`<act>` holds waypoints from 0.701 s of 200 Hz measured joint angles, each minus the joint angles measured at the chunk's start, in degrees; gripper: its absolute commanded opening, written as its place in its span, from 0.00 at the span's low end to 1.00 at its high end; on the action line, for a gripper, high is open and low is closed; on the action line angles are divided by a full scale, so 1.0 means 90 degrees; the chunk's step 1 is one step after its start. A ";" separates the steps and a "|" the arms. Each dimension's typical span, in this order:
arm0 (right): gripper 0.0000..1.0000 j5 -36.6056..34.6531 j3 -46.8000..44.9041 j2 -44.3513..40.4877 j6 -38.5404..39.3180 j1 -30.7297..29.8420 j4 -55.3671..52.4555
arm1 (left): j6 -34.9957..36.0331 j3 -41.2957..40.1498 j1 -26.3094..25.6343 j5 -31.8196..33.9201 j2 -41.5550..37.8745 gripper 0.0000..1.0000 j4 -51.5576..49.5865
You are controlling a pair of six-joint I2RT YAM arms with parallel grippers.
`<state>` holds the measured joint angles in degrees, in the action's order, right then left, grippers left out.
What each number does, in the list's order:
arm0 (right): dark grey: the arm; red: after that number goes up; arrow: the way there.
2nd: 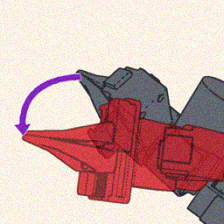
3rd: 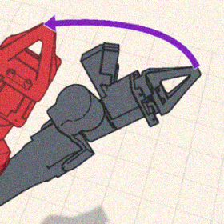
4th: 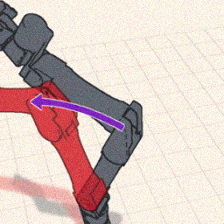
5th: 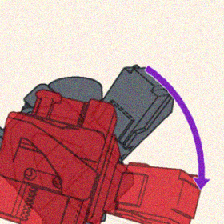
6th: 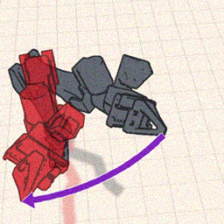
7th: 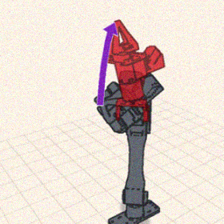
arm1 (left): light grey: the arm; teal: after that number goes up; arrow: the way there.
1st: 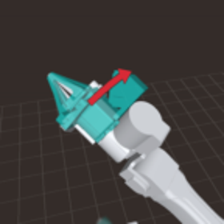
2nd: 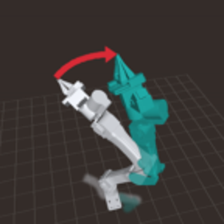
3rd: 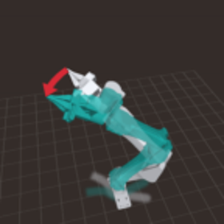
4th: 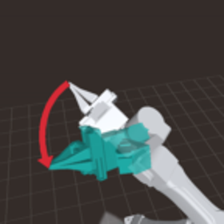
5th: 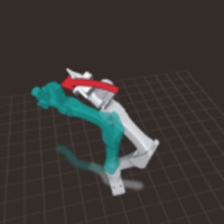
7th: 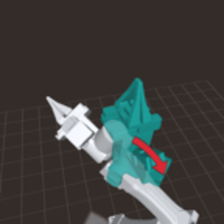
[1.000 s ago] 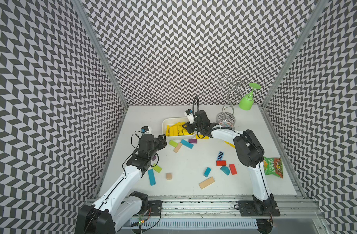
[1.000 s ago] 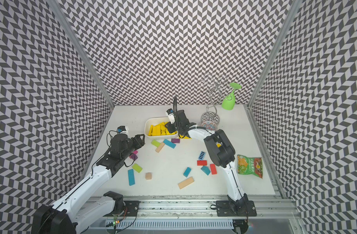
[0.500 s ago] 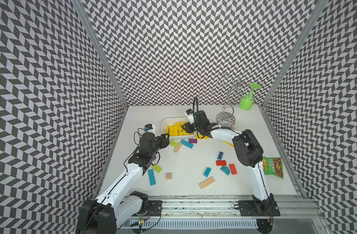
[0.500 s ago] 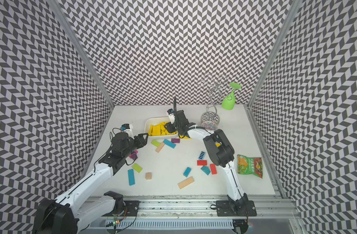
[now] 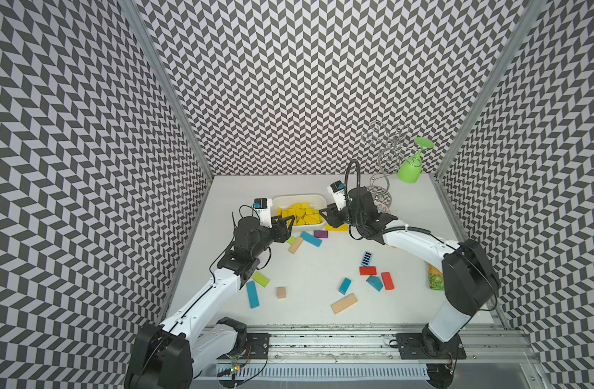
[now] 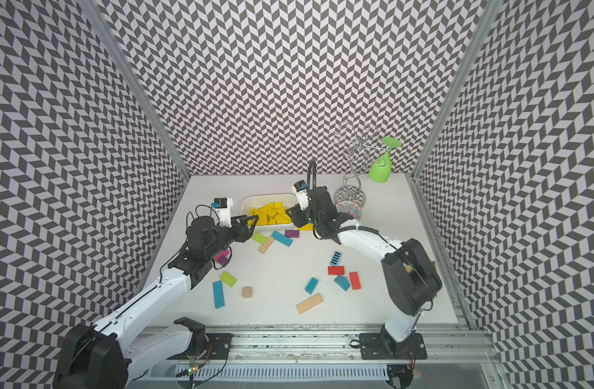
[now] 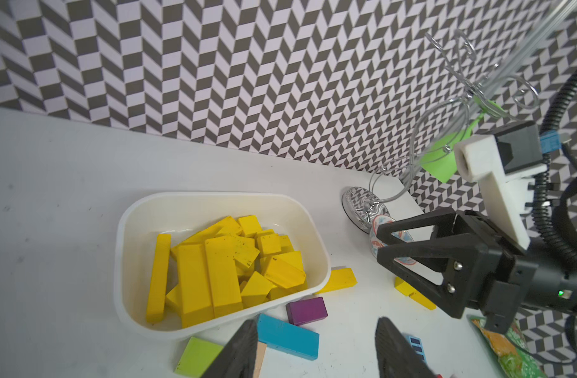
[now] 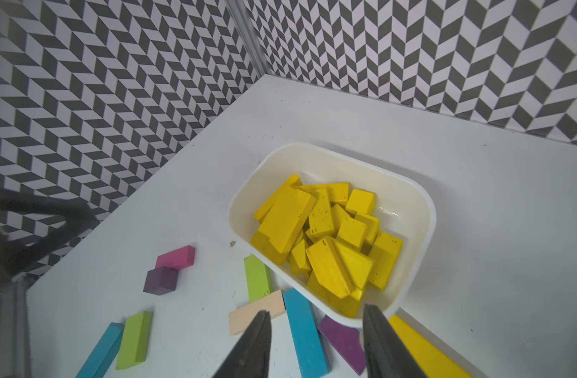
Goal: Pick out the yellow building blocks
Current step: Pick up the building block from the center of the board.
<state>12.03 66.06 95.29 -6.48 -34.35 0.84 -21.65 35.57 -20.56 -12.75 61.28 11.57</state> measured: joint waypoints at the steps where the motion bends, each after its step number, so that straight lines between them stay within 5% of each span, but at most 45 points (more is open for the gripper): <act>1: 0.47 -0.0002 -0.0044 -0.0041 0.0002 0.0000 -0.0017 | 0.0022 0.0000 -0.0017 -0.0005 0.0005 0.59 0.0012; 89: 0.47 -0.1290 -0.2098 -0.2467 -0.0571 0.0532 -0.0957 | 0.2854 0.0971 -0.1780 0.0010 0.1185 0.59 0.0090; 140: 0.47 -0.1792 -0.2336 -0.3203 -0.0923 0.0928 -0.1477 | 0.4852 0.2475 -0.2472 0.0104 0.2822 0.56 -0.0818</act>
<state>-4.10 45.04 66.46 -14.79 -26.00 -12.45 22.02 57.84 -42.81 -11.81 86.67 4.21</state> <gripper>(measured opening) 0.468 0.567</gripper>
